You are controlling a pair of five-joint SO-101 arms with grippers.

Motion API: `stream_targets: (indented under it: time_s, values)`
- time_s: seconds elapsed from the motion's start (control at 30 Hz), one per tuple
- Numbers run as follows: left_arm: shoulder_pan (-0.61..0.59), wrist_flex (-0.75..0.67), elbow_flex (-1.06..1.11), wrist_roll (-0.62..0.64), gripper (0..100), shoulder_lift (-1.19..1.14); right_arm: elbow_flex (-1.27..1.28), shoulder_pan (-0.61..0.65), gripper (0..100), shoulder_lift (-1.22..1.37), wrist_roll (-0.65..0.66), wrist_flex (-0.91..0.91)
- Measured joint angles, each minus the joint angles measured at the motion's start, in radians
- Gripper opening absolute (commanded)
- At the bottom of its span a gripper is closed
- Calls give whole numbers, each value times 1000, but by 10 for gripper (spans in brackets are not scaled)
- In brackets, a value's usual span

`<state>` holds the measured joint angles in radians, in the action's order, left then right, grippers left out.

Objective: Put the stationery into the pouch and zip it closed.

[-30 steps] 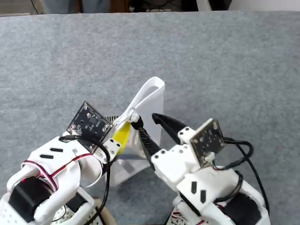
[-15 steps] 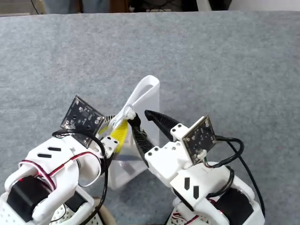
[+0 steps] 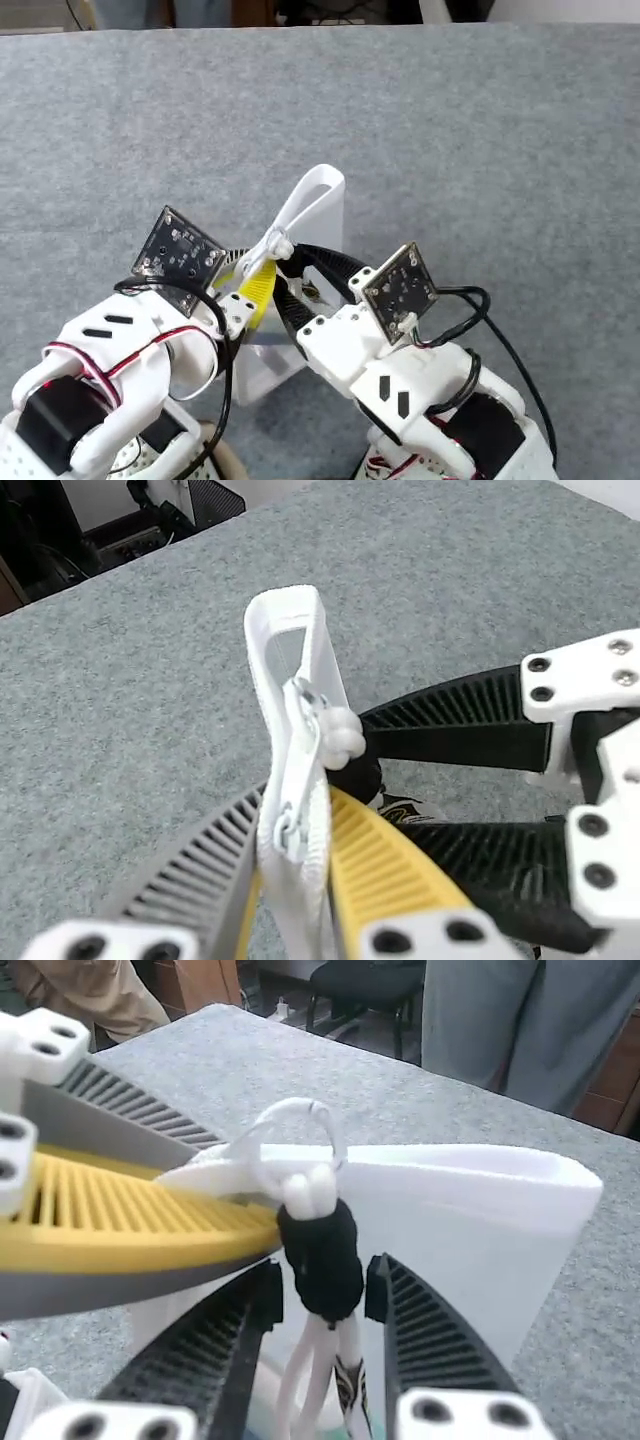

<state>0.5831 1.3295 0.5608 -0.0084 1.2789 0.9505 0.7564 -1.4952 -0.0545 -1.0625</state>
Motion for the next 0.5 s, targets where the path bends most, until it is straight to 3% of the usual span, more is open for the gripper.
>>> stream_targets:
  time_s: [0.5]
  values:
    - [0, 0, 0, 0, 28, 0, -15, 0, 156, 6, 2, 0]
